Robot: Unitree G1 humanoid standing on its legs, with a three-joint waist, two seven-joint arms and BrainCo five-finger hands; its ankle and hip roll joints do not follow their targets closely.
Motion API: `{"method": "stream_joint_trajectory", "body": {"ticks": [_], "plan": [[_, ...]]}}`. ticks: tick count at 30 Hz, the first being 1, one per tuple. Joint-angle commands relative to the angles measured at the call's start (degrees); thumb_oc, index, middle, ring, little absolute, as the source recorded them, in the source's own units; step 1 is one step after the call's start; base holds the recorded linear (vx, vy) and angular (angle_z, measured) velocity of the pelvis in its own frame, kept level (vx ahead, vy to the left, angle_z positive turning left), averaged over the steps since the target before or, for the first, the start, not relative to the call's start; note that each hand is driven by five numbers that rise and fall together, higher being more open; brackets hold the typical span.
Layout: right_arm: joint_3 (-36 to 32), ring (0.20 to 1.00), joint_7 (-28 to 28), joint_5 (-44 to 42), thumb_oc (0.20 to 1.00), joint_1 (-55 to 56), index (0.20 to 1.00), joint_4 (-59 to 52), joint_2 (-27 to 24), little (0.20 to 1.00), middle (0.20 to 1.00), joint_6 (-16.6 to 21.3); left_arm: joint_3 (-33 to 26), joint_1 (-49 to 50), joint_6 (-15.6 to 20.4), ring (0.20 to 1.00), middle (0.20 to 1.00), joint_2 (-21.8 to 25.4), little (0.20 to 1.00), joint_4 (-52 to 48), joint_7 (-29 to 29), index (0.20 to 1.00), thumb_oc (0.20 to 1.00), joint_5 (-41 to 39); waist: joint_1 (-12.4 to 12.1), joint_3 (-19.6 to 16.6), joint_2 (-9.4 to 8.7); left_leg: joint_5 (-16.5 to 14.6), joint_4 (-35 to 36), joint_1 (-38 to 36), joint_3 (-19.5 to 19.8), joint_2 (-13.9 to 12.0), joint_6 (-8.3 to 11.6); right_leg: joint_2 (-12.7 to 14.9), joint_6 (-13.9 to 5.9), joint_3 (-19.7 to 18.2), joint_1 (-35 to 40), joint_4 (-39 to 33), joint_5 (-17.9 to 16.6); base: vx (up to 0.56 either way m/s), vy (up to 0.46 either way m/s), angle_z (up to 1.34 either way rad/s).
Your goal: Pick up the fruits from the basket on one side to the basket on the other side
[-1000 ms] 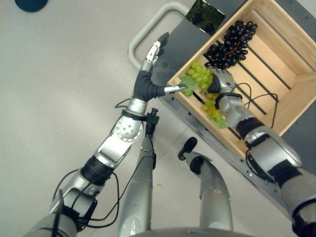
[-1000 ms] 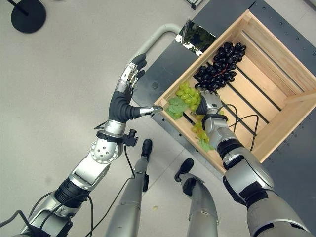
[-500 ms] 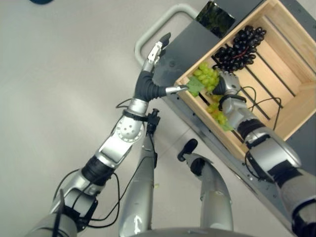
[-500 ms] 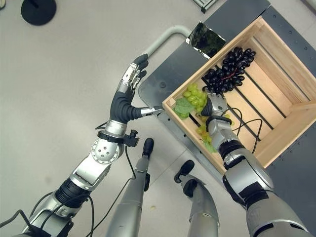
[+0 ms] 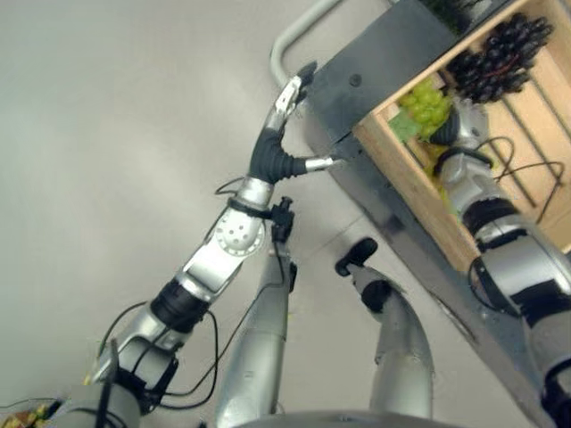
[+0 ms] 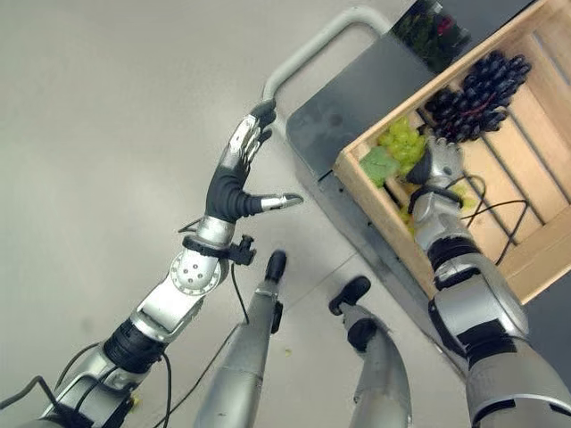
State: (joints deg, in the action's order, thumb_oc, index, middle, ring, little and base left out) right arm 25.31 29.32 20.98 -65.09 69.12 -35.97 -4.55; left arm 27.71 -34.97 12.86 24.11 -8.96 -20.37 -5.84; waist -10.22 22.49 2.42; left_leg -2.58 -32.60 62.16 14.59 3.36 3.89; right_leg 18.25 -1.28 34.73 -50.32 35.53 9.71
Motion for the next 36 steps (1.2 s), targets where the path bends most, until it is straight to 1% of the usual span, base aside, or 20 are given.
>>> {"method": "stream_joint_trajectory", "body": {"ticks": [1, 2, 7, 8, 15, 22, 23, 29, 30, 31, 36], "plan": [[3.8, 1.0, -12.0, -2.3, 1.0, 7.1, 1.0, 9.7, 9.7, 1.0, 1.0, -0.3, -0.8, -1.9, 3.2, 1.0, 1.0, 0.4, 1.0, -8.0, -0.5, 1.0, 1.0, -1.0, -4.9, 7.3, 4.27, 1.2, 2.7, 0.1, -3.9, 1.7, -1.12, 1.0, -7.61, -2.4, -0.1, -1.4, -1.8, 0.03, 0.042, 0.55], [3.8, 1.0, -11.9, -2.2, 1.0, 7.0, 1.0, 9.7, 9.1, 1.0, 1.0, -0.2, -0.6, -2.0, 3.3, 1.0, 1.0, 0.4, 1.0, -8.1, -0.5, 1.0, 1.0, -1.1, -5.1, 7.3, 4.74, 1.2, 2.2, 0.8, -3.9, 1.8, -1.15, 1.3, -7.62, -2.3, -0.9, -0.6, -1.6, 0.02, 0.037, 0.55], [3.8, 1.0, -12.2, -1.4, 1.0, 7.3, 1.0, 9.8, 8.6, 1.0, 1.0, -0.2, -0.4, -1.4, 3.4, 1.0, 1.0, 0.3, 1.0, -8.1, -0.3, 1.0, 1.0, -1.3, -5.3, 7.3, 5.33, 1.2, 1.8, 1.6, -4.3, 1.8, -1.21, 1.7, -7.58, -2.4, -1.7, -0.1, -1.5, 0.0, 0.017, 0.08], [3.8, 0.2, -12.0, -1.1, 0.2, 7.3, 0.2, 9.7, 8.7, 0.2, 0.2, -0.2, -0.2, -1.3, 3.5, 1.0, 1.0, 0.3, 1.0, -8.0, -0.3, 1.0, 1.0, -1.4, -5.3, 7.3, 5.31, 1.3, 1.8, 1.4, -4.4, 1.7, -1.25, 1.7, -7.55, -2.5, -1.6, -0.1, -1.5, 0.0, 0.013, -0.04], [3.1, 0.2, -11.9, -1.3, 0.2, 9.3, 0.2, 8.4, 8.5, 0.2, 0.2, 0.3, 0.1, -1.3, 4.0, 1.0, 1.0, 1.0, 1.0, -7.9, -0.1, 1.0, 1.0, -1.8, -4.8, 7.3, 5.42, 1.2, 3.2, -1.7, -5.5, 1.4, -1.48, 1.9, -7.48, -3.1, 0.6, -1.5, -2.0, 0.0, 0.007, -0.06], [2.8, 0.2, -12.0, -1.0, 0.2, 9.8, 0.2, 8.0, 5.9, 0.2, 0.2, 1.0, 1.4, -1.7, 4.2, 1.0, 1.0, 0.9, 1.0, -7.5, 0.8, 1.0, 1.0, -2.2, -4.2, 7.3, 6.22, 0.7, 3.4, -3.9, -6.1, 1.4, -1.75, 2.3, -7.46, -4.2, 1.8, -1.0, -1.5, -0.01, 0.015, 0.05], [2.6, 0.2, -10.7, 0.2, 0.2, 10.9, 0.2, 8.0, 8.6, 0.2, 0.2, 0.5, 1.6, -2.0, 3.9, 1.0, 1.0, 0.5, 1.0, -7.6, 0.4, 1.0, 1.0, -1.7, -4.0, 7.3, 6.62, 0.7, 3.6, -4.3, -6.5, 1.5, -1.83, 2.3, -7.49, -4.6, 1.9, -1.1, -1.5, 0.0, 0.012, -0.06], [1.3, 0.2, -10.0, -0.7, 0.2, 11.6, 0.2, 7.7, 9.8, 0.2, 0.2, 0.8, 1.8, -2.1, 3.7, 1.0, 1.0, 0.4, 1.0, -7.2, 0.3, 1.0, 1.0, -1.4, -3.4, 7.3, 6.42, 0.9, 4.6, -5.6, -7.0, 1.2, -1.89, 2.2, -7.51, -5.1, 2.6, -1.7, -1.7, 0.0, -0.002, -0.04], [0.9, 0.2, -9.7, -1.4, 0.2, 11.6, 0.2, 7.4, 10.1, 0.2, 0.2, 1.0, 1.7, -2.0, 3.7, 1.0, 1.0, 0.5, 1.0, -7.2, 0.4, 1.0, 1.0, -1.3, -3.3, 7.3, 6.37, 1.0, 5.0, -6.1, -7.1, 1.2, -1.89, 2.2, -7.55, -5.1, 3.0, -2.0, -1.8, 0.0, -0.025, -0.03], [-0.8, 0.2, -8.4, -4.4, 0.2, 11.5, 0.2, 6.0, 11.0, 0.2, 0.2, 2.0, 1.5, -1.5, 3.7, 1.0, 1.0, 0.6, 1.0, -6.7, 0.5, 1.0, 1.0, -1.5, -2.9, 7.3, 6.0, 1.3, 6.3, -7.9, -7.6, 0.8, -1.83, 2.0, -7.62, -5.3, 4.1, -2.8, -2.1, 0.0, 0.0, 0.0], [-4.6, 0.2, -4.7, -11.8, 0.2, 13.7, 0.2, 1.3, 12.0, 0.2, 0.2, 5.1, 0.2, 1.0, 4.2, 1.0, 1.0, 1.6, 1.0, -6.2, 0.7, 1.0, 1.0, -2.0, -1.2, 7.3, 4.3, 1.4, 9.0, -14.0, -9.5, 0.2, -1.96, 1.5, -7.87, -6.0, 9.0, -5.4, -3.3, 0.0, -0.013, -0.03]]}}
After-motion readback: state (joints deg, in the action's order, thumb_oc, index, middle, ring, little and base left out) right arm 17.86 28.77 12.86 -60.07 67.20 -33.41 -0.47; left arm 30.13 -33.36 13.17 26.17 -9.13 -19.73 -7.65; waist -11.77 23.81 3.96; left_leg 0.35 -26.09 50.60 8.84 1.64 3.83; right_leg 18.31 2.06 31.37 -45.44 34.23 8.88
